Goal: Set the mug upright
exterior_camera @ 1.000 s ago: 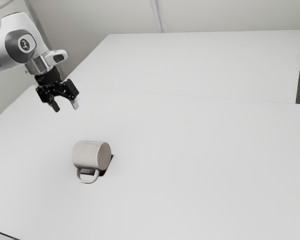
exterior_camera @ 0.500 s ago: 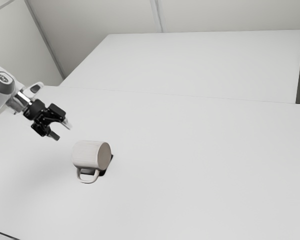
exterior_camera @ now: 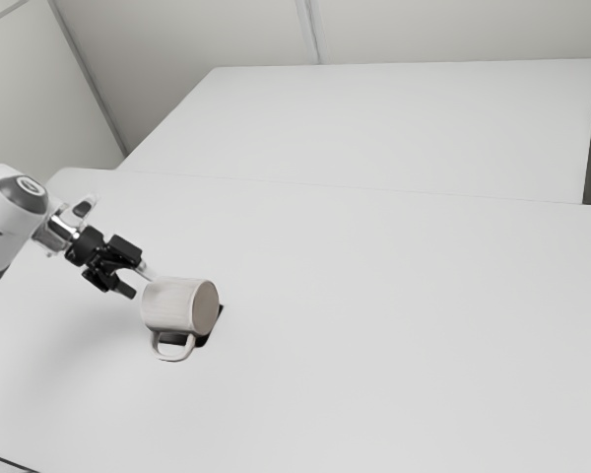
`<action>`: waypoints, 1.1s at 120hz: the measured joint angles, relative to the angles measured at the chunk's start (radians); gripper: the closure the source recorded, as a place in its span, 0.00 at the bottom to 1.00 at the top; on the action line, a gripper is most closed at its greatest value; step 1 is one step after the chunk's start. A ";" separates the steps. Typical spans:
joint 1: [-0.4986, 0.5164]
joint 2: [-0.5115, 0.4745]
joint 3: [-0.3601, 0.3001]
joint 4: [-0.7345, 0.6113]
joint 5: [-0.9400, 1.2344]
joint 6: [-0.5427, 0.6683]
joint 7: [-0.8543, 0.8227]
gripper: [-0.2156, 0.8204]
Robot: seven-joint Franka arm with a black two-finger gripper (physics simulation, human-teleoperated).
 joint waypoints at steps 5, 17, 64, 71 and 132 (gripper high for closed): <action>0.000 0.009 0.000 0.000 -0.013 0.003 0.017 0.21; 0.001 0.033 0.000 0.000 -0.059 0.006 0.057 0.21; 0.014 0.086 -0.002 -0.010 -0.261 -0.040 0.202 0.21; 0.018 0.093 -0.002 -0.014 -0.280 -0.053 0.219 0.21; 0.052 0.107 -0.002 -0.069 -0.385 -0.150 0.321 0.36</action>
